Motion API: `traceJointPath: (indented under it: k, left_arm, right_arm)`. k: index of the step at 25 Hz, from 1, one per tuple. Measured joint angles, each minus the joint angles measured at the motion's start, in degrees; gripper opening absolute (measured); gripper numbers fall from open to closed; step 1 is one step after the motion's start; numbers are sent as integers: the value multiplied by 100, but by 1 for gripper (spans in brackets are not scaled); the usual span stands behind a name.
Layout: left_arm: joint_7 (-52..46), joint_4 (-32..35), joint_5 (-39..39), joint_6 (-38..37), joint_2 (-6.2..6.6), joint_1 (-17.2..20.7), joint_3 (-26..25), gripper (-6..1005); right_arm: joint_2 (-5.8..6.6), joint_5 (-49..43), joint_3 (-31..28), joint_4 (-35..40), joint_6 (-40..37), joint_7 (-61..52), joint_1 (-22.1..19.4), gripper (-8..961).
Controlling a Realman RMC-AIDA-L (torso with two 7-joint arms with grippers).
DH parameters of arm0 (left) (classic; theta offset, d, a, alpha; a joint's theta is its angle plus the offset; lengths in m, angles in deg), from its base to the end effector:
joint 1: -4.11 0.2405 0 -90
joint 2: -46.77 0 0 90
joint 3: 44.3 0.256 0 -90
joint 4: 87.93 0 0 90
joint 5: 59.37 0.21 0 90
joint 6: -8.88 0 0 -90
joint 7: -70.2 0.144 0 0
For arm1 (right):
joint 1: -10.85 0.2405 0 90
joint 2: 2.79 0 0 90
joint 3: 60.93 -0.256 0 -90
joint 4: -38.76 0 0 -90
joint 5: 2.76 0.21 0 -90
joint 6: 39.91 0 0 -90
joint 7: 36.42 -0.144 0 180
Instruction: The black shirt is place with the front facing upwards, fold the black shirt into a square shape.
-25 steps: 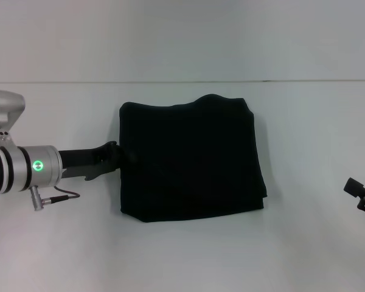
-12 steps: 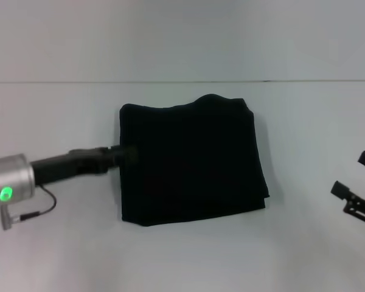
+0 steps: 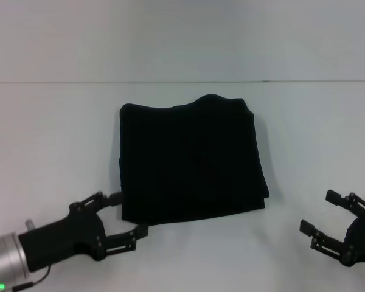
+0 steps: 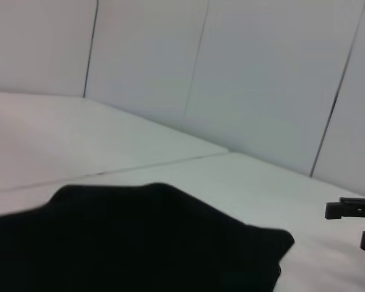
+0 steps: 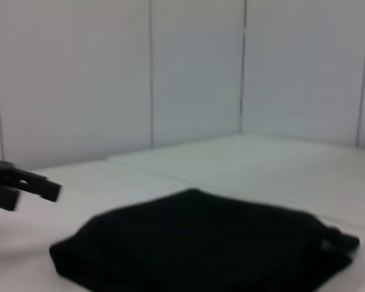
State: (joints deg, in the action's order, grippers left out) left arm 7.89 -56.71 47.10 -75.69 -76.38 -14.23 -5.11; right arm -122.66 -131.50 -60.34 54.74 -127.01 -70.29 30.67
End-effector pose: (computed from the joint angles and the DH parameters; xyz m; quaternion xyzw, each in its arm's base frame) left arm -0.3101 0.2691 -0.0357 -0.9055 -0.2388 -0.2793 0.2120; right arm 0.3485 0.2445 -0.0275 -0.8853 0.1708 0.2691 0.3387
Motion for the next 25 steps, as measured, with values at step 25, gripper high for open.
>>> traceJointPath:
  k: [25]
  left_arm:
    - [386, -382, -31, -15, -16, 119, -77, 936]
  right_arm:
    - [12, 48, -48, -69, 162, 143, -41, 882]
